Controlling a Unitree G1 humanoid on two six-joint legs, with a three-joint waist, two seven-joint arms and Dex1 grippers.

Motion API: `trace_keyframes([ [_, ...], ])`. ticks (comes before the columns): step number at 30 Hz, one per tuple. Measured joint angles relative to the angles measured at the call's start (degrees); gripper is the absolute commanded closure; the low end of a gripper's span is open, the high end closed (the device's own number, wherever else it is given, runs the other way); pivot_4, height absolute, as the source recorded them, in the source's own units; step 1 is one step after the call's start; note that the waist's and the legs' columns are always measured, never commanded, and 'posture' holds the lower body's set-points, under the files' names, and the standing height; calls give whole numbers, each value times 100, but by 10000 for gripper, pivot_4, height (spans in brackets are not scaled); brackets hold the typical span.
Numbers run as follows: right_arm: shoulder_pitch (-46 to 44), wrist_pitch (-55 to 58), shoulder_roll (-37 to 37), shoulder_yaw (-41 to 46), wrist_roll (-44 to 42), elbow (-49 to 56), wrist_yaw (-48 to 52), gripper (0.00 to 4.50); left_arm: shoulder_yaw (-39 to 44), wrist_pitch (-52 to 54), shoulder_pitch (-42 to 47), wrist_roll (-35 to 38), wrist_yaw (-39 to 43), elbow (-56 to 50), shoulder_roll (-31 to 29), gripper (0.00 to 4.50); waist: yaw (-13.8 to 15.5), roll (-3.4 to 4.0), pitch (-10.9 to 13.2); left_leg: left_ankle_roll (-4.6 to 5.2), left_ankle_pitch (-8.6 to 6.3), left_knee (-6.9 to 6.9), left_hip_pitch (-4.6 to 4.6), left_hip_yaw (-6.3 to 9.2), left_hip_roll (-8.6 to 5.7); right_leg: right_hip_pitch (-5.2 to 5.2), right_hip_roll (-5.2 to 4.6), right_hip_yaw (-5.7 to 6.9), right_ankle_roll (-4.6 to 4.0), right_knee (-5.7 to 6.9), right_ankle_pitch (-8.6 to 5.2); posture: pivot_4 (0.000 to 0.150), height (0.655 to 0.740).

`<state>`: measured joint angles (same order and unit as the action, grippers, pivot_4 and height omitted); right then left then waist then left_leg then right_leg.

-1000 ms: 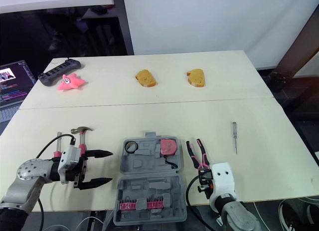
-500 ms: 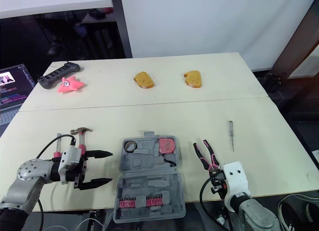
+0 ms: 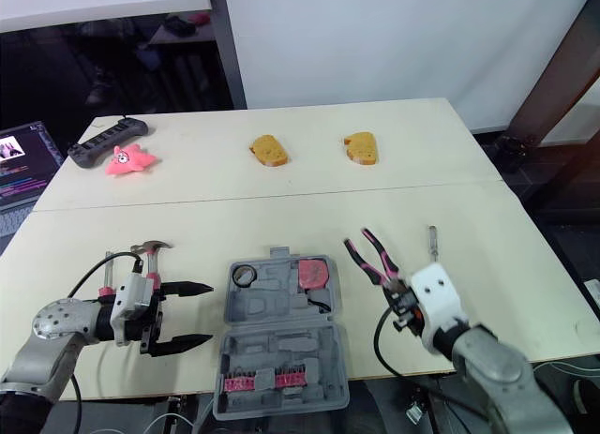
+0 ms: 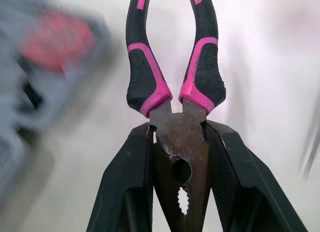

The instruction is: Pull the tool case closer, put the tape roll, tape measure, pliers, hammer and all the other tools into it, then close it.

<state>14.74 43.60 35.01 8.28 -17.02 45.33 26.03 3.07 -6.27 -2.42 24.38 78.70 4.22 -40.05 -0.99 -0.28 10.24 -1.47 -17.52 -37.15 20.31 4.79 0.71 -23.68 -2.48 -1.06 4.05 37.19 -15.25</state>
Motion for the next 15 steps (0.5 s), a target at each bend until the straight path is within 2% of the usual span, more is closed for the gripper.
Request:
trace_keyframes([
  [3, -841, 307, 704, -463, -203, -22, 610, 35149, 9, 70, -21, 1, -5, -19, -18, 0, -1, 4, 3, 0, 0, -3, 3, 1, 1, -1, -1, 4, 0, 0, 0, 1500, 7400],
  [8, -2786, 774, 1707, -2193, -223, -70, 1798, 35149, 47, 100, -9, 12, 4, -68, -67, 0, -8, 6, 6, 0, 0, 0, 6, 4, 2, -7, 0, 7, -2, -1, 1, 1500, 7400],
  [11, -4145, 1413, 1560, -3329, -95, -460, 2102, 35149, 134, 114, -69, 13, 1, -58, -195, 0, -8, 6, 8, 0, 0, -3, 14, 3, 2, -17, -3, 6, -3, 1, 3, 1500, 7400],
  [15, -5481, 2237, 1124, -4249, 7, -851, 2177, 35149, 292, 133, -230, 22, -14, -102, -271, 0, -15, 7, 9, -1, 0, 0, 23, -5, 1, -34, -8, 3, -2, 3, 5, 1500, 7400],
])
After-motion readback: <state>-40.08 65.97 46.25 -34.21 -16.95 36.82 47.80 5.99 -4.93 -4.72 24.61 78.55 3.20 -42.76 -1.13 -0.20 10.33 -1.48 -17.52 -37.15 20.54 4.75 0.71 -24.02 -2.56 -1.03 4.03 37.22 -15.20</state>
